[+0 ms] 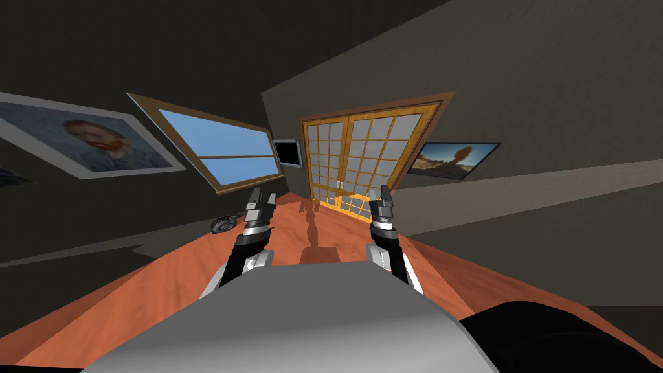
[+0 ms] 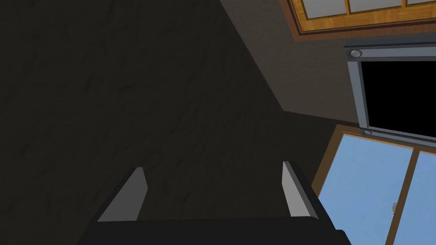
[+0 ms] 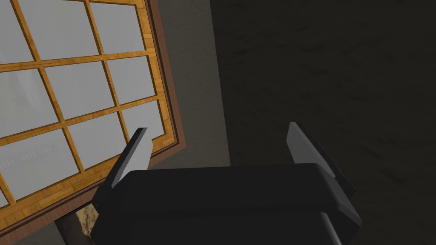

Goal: Pull the door open

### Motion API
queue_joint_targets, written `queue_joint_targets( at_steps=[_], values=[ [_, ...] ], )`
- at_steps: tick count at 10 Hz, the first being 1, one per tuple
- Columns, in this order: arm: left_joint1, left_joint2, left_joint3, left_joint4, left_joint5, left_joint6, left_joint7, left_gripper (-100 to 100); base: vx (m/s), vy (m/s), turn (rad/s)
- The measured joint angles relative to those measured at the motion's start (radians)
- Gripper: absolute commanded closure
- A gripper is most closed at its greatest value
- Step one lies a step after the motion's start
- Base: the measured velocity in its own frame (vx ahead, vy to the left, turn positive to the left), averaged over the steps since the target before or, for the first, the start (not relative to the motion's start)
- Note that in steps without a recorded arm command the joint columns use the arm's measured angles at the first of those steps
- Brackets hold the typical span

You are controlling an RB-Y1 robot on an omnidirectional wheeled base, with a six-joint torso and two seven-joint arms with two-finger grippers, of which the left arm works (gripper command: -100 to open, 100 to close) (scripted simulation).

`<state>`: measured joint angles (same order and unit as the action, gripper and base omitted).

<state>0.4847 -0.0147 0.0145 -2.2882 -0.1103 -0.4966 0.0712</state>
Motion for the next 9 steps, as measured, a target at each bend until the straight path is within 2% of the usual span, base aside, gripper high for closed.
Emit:
queue_joint_targets(
  at_steps=[4, 6, 9],
  values=[
    [-0.019, 0.028, 0.010, 0.072, -0.002, -0.017, -0.056, -100, 0.108, -0.034, -0.051],
    [-0.026, 0.035, 0.009, 0.117, -0.007, -0.034, -0.091, -100, 0.123, -0.043, -0.078],
    [-0.046, 0.054, 0.017, 0.178, -0.010, -0.043, -0.147, -100, 0.109, -0.028, -0.051]
  ],
)
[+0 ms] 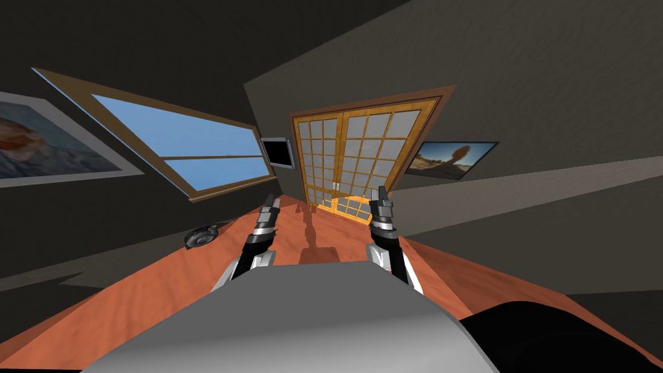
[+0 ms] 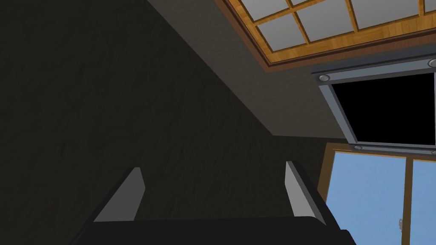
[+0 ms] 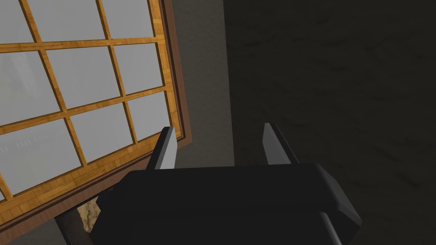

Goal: Pull the door open

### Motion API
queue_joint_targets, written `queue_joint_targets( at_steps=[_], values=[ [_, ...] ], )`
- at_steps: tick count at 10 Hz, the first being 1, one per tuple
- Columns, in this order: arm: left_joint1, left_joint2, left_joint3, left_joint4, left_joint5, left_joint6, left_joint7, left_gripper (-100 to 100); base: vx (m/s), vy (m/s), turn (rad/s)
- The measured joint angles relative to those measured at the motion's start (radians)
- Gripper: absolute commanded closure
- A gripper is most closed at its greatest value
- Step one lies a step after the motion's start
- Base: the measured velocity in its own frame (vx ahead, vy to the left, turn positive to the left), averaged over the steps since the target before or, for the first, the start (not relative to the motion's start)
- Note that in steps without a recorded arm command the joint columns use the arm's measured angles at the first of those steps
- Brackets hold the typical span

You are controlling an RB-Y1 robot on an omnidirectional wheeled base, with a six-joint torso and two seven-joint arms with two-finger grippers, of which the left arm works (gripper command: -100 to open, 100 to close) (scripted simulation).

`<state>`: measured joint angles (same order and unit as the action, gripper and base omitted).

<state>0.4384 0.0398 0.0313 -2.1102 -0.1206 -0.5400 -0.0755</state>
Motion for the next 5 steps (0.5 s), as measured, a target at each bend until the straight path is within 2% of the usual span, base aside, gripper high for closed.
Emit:
queue_joint_targets(
  at_steps=[5],
  values=[
    [-0.023, 0.020, 0.008, 0.094, -0.006, -0.025, -0.075, -100, 0.091, -0.023, -0.054]
  ],
)
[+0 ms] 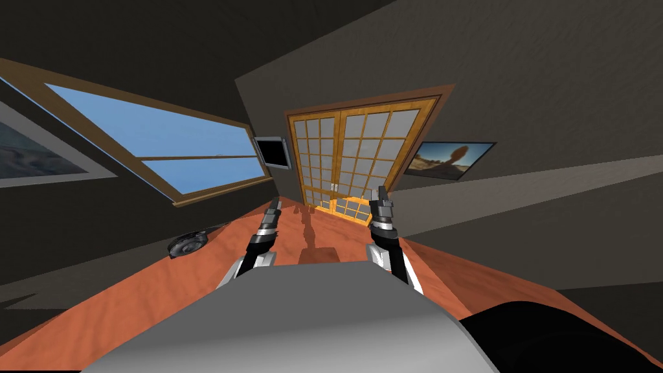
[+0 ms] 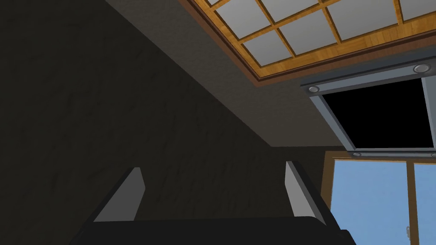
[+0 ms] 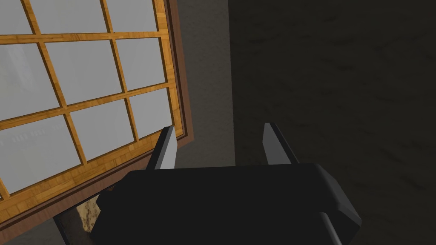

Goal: Pull the door open

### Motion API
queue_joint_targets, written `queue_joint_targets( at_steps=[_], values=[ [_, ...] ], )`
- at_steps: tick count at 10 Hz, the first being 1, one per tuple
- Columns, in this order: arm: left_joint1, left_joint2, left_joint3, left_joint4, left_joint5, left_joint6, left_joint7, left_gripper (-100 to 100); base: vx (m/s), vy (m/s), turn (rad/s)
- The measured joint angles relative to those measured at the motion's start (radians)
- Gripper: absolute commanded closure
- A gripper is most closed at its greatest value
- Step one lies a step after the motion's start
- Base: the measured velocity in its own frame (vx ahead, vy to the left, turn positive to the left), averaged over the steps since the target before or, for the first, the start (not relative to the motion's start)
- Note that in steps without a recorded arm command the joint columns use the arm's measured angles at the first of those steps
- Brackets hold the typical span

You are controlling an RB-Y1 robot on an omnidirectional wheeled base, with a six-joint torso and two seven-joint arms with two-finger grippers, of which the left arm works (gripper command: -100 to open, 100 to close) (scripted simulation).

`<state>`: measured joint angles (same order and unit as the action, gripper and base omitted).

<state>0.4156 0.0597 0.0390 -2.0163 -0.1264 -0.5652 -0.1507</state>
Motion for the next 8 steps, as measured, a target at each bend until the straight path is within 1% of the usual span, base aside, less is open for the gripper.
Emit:
queue_joint_targets(
  at_steps=[1, 3, 5, 6, 7, 8],
  values=[
    [-0.003, 0.003, 0.001, 0.024, -0.002, -0.012, -0.018, -100, 0.103, -0.027, -0.055],
    [-0.018, 0.010, 0.003, 0.060, -0.006, -0.014, -0.053, -100, 0.101, -0.037, -0.062],
    [-0.025, 0.018, 0.007, 0.106, -0.007, -0.031, -0.088, -100, 0.098, -0.017, -0.057],
    [-0.032, 0.023, 0.010, 0.125, -0.008, -0.034, -0.105, -100, 0.101, -0.027, -0.077],
    [-0.042, 0.025, 0.011, 0.151, -0.011, -0.038, -0.125, -100, 0.102, -0.039, -0.071],
    [-0.045, 0.030, 0.013, 0.169, -0.012, -0.041, -0.143, -100, 0.109, -0.032, -0.056]
  ],
)
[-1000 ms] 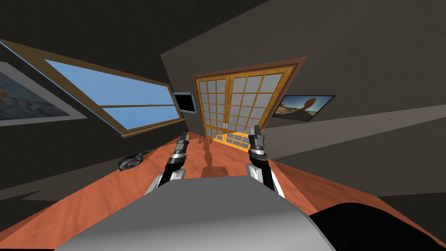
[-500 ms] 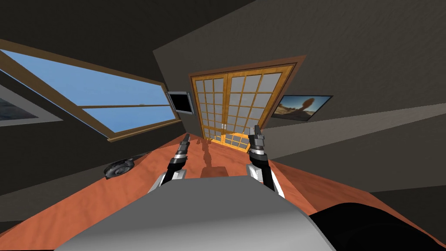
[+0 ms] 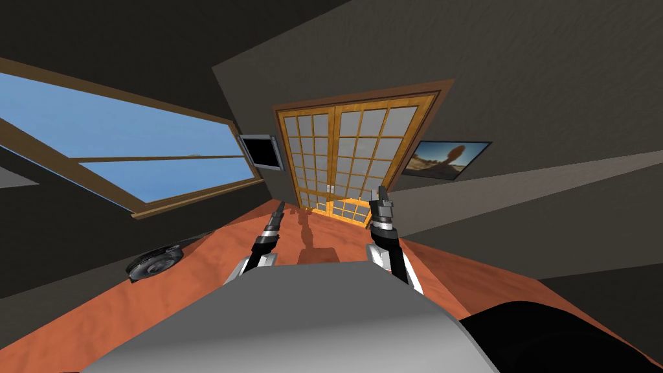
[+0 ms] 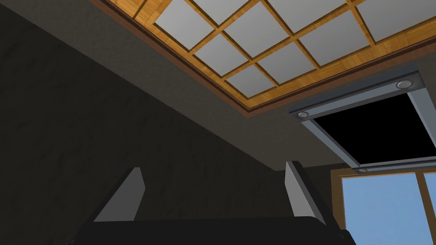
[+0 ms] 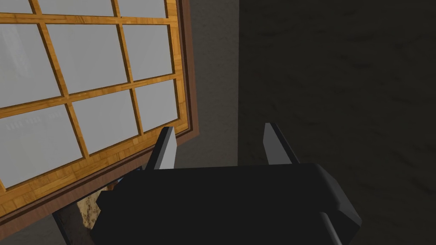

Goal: Pull the door open

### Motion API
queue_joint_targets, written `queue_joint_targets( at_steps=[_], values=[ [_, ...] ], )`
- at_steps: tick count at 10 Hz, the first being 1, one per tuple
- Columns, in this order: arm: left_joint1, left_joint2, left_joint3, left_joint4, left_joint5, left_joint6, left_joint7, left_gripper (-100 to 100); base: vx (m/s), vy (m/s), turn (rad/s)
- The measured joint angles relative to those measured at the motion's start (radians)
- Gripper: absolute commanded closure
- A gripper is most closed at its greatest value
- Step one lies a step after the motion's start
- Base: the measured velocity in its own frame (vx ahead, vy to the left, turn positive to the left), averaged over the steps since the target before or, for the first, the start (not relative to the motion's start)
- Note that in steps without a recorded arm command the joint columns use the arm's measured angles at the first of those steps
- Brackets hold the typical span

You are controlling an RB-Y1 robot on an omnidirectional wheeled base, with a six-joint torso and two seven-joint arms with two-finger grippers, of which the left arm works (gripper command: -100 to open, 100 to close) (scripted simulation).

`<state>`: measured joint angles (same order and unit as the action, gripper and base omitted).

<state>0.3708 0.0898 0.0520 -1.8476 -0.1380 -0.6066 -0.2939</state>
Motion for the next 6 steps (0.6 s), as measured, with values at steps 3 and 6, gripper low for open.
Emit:
queue_joint_targets(
  at_steps=[3, 6],
  values=[
    [-0.022, 0.010, 0.007, 0.075, -0.004, -0.018, -0.058, -100, 0.104, -0.025, -0.065],
    [-0.037, 0.021, 0.012, 0.144, -0.009, -0.038, -0.117, -100, 0.098, -0.030, -0.074]
  ],
)
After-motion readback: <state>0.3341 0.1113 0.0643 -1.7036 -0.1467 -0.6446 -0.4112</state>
